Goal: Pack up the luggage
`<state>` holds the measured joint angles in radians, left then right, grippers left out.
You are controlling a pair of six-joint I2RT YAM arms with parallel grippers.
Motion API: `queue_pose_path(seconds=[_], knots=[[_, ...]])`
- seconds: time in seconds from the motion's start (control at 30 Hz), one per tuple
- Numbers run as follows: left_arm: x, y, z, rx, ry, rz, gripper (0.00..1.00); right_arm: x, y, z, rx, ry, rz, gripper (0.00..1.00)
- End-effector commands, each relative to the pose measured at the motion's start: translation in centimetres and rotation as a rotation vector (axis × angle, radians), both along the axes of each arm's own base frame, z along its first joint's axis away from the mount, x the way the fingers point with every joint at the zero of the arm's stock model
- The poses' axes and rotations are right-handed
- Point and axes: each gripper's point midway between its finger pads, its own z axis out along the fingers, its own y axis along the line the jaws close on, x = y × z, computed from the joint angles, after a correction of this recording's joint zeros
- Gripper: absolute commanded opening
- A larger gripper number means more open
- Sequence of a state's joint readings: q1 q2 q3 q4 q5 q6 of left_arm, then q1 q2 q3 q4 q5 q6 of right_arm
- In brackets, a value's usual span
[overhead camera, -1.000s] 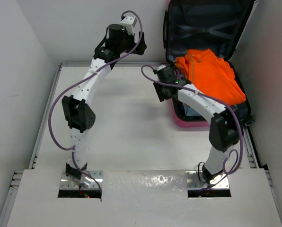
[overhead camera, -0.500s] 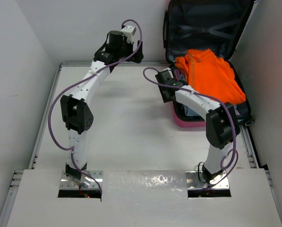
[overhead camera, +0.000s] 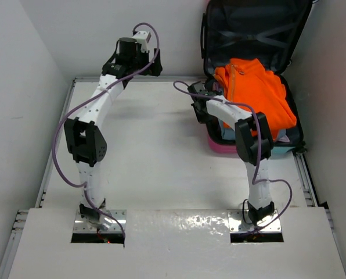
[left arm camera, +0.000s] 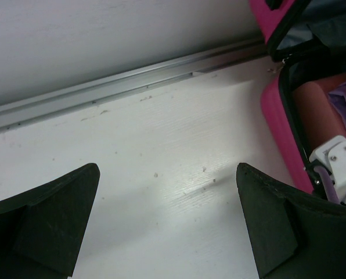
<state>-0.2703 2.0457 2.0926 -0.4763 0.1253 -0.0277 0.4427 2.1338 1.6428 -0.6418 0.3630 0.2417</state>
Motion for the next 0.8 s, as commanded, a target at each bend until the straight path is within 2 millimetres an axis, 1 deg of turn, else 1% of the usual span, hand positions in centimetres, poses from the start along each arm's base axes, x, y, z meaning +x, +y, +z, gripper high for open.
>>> queue_pose_path(seconds=[0.0, 0.03, 0.07, 0.1, 0.13, 0.17, 0.2, 0.23, 0.27, 0.3, 0.33, 0.37, 0.4, 0.43, 0.5, 0.53, 0.57, 0.6, 0.63, 0.67, 0.7, 0.73, 0.77], knots=[[-0.5, 2.4, 4.0, -0.040, -0.073, 0.038, 1.00, 5.3, 7.4, 2.7, 0.167, -0.151, 0.195, 0.00], [-0.3, 3.2, 4.0, -0.043, -0.073, 0.056, 1.00, 5.0, 9.0, 2.1, 0.164, -0.138, 0.225, 0.00], [-0.3, 3.7, 4.1, -0.045, -0.074, 0.065, 1.00, 5.8, 10.5, 3.5, 0.182, -0.177, 0.248, 0.00], [-0.2, 4.2, 4.0, -0.045, -0.074, 0.076, 1.00, 5.9, 11.8, 3.9, 0.185, -0.187, 0.287, 0.00], [0.0, 5.2, 4.1, -0.050, -0.076, 0.095, 1.00, 5.3, 13.8, 3.1, 0.181, -0.174, 0.327, 0.00], [0.1, 5.7, 4.1, -0.054, -0.076, 0.102, 1.00, 5.8, 15.4, 4.6, 0.197, -0.210, 0.347, 0.00], [0.3, 6.2, 4.1, -0.057, -0.077, 0.112, 1.00, 5.7, 16.4, 4.7, 0.205, -0.211, 0.364, 0.00], [0.3, 6.6, 4.2, -0.057, -0.078, 0.119, 1.00, 5.2, 18.2, 4.0, 0.214, -0.203, 0.391, 0.00], [0.6, 7.6, 4.2, -0.059, -0.083, 0.136, 1.00, 5.3, 19.4, 4.8, 0.236, -0.227, 0.404, 0.00], [0.6, 8.1, 4.4, -0.059, -0.088, 0.145, 1.00, 5.2, 20.4, 4.8, 0.249, -0.234, 0.421, 0.00], [0.8, 9.0, 4.5, -0.059, -0.093, 0.162, 1.00, 4.7, 22.1, 4.9, 0.268, -0.246, 0.449, 0.00], [0.8, 9.4, 4.5, -0.061, -0.092, 0.169, 1.00, 4.6, 23.3, 5.0, 0.291, -0.253, 0.454, 0.00], [0.9, 9.9, 4.5, -0.062, -0.094, 0.175, 1.00, 4.4, 24.2, 5.2, 0.306, -0.258, 0.458, 0.00], [1.0, 10.9, 4.6, -0.064, -0.097, 0.194, 1.00, 3.5, 25.8, 5.3, 0.323, -0.261, 0.475, 0.00], [1.2, 11.9, 4.5, -0.071, -0.096, 0.213, 1.00, 3.2, 28.1, 6.2, 0.370, -0.302, 0.493, 0.00], [1.3, 12.8, 4.6, -0.074, -0.099, 0.229, 1.00, 2.0, 29.9, 6.5, 0.385, -0.310, 0.526, 0.00], [1.3, 13.3, 4.7, -0.079, -0.099, 0.237, 1.00, 1.8, 31.3, 7.1, 0.411, -0.334, 0.547, 0.00], [1.3, 13.6, 4.6, -0.080, -0.098, 0.240, 1.00, 1.4, 32.3, 7.3, 0.435, -0.336, 0.563, 0.00], [1.3, 14.2, 4.6, -0.080, -0.100, 0.249, 1.00, 0.8, 33.7, 8.3, 0.476, -0.347, 0.589, 0.00], [1.2, 14.5, 4.6, -0.080, -0.100, 0.254, 1.00, 0.2, 34.7, 8.0, 0.514, -0.329, 0.604, 0.00], [1.1, 14.6, 4.6, -0.077, -0.104, 0.256, 1.00, -0.2, 35.4, 8.3, 0.534, -0.327, 0.620, 0.00], [1.1, 14.8, 4.2, -0.074, -0.099, 0.257, 1.00, -0.9, 36.0, 8.3, 0.549, -0.316, 0.646, 0.00], [0.9, 14.8, 4.3, -0.070, -0.101, 0.255, 1.00, -1.4, 36.2, 8.2, 0.543, -0.313, 0.670, 0.00]])
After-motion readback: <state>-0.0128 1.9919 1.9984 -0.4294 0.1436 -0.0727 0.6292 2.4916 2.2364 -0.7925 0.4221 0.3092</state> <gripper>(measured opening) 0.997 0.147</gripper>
